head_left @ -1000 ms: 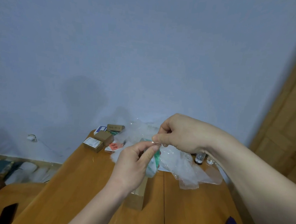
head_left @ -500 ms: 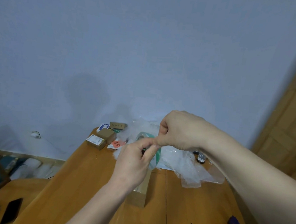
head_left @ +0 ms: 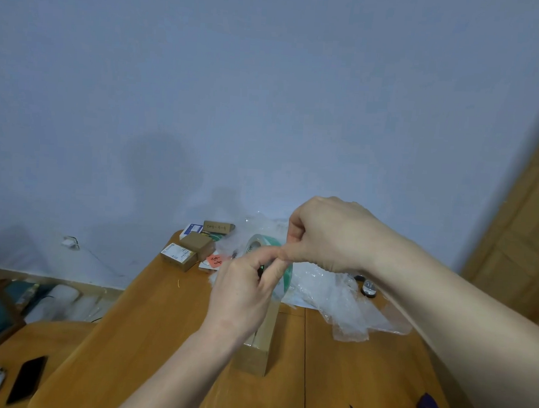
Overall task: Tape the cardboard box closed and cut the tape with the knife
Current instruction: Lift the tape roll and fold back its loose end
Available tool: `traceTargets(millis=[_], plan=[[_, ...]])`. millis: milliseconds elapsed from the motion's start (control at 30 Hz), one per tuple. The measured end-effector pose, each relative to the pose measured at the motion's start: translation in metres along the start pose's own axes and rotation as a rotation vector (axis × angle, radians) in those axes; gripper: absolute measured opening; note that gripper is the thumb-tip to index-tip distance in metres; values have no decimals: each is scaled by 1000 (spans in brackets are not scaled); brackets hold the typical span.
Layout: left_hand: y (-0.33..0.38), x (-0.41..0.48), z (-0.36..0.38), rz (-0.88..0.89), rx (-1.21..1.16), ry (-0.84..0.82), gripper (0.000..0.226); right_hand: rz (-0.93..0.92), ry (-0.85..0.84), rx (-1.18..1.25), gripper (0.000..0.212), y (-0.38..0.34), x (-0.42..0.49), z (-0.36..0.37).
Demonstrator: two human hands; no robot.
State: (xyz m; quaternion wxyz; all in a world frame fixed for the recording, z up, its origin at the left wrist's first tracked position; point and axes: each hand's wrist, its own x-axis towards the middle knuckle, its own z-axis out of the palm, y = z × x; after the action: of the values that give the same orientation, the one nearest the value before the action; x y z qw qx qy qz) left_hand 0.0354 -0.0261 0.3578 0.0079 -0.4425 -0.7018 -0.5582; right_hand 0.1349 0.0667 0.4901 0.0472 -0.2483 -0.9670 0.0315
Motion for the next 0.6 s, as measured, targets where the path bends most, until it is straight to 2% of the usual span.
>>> traceTargets(millis=[67, 167, 233, 333, 500, 600], plan=[[0, 0, 0, 14, 3, 0, 21, -6, 4, -3, 25, 1, 0, 0], [-1, -3, 0, 61, 4, -5, 40, 22, -22, 2, 48, 3, -2, -3], [-1, -4, 0, 82, 3, -1, 46, 38, -50, 29, 52, 5, -2, -4], [-4, -4, -1, 129, 24, 17, 45, 69, -91, 93, 55, 6, -2, -5], [-6, -3, -3, 200, 108, 56, 29, 107, -144, 160, 59, 8, -1, -7], [-4, -4, -3, 245, 153, 72, 30, 104, -161, 153, 58, 7, 0, -8]])
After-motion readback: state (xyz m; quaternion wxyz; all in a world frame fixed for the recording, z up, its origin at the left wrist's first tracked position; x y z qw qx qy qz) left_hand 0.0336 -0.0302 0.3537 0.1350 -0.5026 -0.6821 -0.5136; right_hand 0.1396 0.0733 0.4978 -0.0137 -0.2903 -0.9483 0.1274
